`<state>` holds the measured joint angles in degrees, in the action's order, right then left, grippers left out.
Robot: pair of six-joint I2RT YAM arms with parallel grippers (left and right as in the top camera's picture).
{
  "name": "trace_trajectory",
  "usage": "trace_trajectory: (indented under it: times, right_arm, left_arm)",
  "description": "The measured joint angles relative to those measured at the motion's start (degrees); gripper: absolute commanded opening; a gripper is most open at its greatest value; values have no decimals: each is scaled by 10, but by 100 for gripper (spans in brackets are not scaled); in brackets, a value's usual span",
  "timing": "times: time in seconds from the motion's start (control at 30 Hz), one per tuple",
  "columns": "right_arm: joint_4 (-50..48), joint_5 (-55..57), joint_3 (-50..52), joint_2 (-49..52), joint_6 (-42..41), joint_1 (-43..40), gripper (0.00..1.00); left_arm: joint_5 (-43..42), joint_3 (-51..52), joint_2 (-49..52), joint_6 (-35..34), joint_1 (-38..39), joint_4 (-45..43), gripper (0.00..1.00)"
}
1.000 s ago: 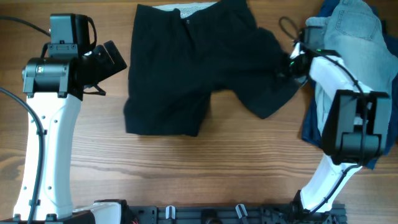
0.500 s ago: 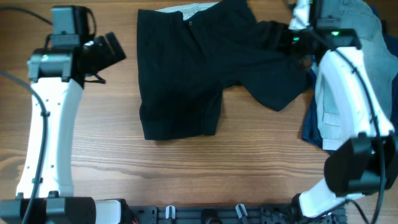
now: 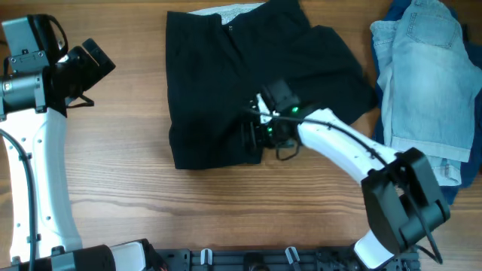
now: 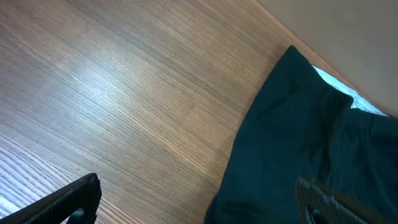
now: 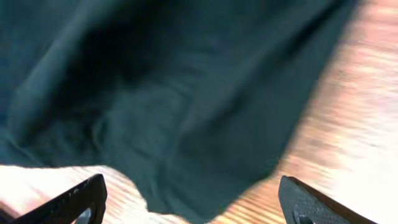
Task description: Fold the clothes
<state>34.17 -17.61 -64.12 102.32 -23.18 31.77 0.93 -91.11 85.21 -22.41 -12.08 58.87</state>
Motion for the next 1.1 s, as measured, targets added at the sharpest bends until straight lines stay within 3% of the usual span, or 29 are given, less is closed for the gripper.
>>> trace_trajectory:
  times: [0.03,0.1,0.13,0.23,0.33,0.57,0.87,0.9,0.93,0.97,1.03,1.1]
  right_arm:
    - [-12,3,5,0,0,9,75]
    - [-17,14,7,1,5,14,45]
    - [-17,22,7,4,5,14,38]
    - [-16,38,7,25,5,14,32]
    - [-11,46,7,44,3,14,4]
    - [54,49,5,57,-39,-19,4]
    - [125,57,7,3,7,-242,5]
    - [130,56,7,3,17,-253,30]
    - [133,53,8,-5,37,-264,42]
    - [132,45,8,-16,50,-267,63]
    - [132,23,8,-54,73,-267,73]
    - [135,6,1,-113,89,-266,75]
  left_arm:
    - [0,0,5,0,0,0,100]
    - [0,0,17,0,0,2,100]
    - [0,0,26,0,0,3,100]
    - [0,0,41,0,0,10,100]
    - [0,0,45,0,0,13,100]
    - [-6,0,45,0,0,14,100]
    - [-20,0,120,-2,55,-9,100]
    - [-20,0,131,-2,63,-17,100]
    - [-20,0,150,-2,74,-37,100]
    - [-22,1,162,0,80,-54,100]
    - [-39,0,188,14,92,-145,99]
    - [-69,0,212,29,99,-214,100]
